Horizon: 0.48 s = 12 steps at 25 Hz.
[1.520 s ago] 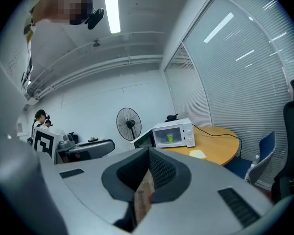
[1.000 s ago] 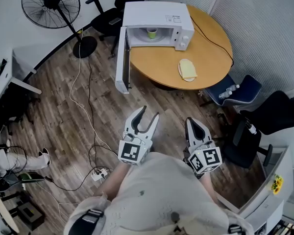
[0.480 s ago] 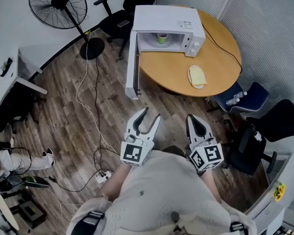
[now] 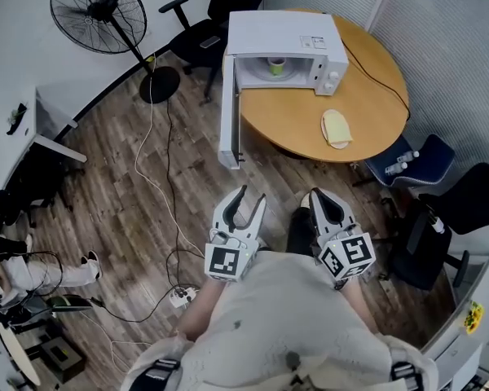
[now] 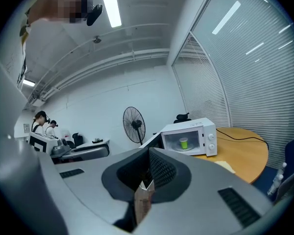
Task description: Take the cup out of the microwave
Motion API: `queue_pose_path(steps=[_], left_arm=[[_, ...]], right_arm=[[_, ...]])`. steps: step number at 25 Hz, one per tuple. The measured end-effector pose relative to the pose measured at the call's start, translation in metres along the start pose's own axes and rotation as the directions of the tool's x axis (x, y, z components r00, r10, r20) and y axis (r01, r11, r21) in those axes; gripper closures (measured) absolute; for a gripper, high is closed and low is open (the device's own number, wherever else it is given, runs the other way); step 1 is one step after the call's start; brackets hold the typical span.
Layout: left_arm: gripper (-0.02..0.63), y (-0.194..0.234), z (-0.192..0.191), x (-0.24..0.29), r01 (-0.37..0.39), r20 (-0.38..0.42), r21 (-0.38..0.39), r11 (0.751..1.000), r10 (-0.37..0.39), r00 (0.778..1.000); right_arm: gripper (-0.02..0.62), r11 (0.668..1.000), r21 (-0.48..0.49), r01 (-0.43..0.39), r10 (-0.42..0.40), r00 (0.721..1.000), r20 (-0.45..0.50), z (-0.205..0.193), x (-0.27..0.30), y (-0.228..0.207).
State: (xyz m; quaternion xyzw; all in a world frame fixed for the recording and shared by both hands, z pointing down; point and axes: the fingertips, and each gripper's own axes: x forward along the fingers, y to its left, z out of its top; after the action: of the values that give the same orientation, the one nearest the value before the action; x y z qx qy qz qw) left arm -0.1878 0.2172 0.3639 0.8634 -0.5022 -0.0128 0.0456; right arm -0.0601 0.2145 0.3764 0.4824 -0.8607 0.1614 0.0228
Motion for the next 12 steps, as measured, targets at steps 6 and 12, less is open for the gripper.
queue_pose_path(steps=[6,12], left_arm=[[0.419,0.011,0.000,0.014,-0.046,0.000,0.008,0.999,0.046,0.999],[0.419,0.019,-0.001,0.043,-0.088,-0.017,0.003,0.996,0.088,0.996]], right_arm=[[0.586,0.997,-0.031,-0.072,0.071,0.997,-0.008,0.008,0.026,-0.003],[0.586,0.993,-0.032,-0.115,0.114,0.993,-0.025,0.021,0.055,-0.030]])
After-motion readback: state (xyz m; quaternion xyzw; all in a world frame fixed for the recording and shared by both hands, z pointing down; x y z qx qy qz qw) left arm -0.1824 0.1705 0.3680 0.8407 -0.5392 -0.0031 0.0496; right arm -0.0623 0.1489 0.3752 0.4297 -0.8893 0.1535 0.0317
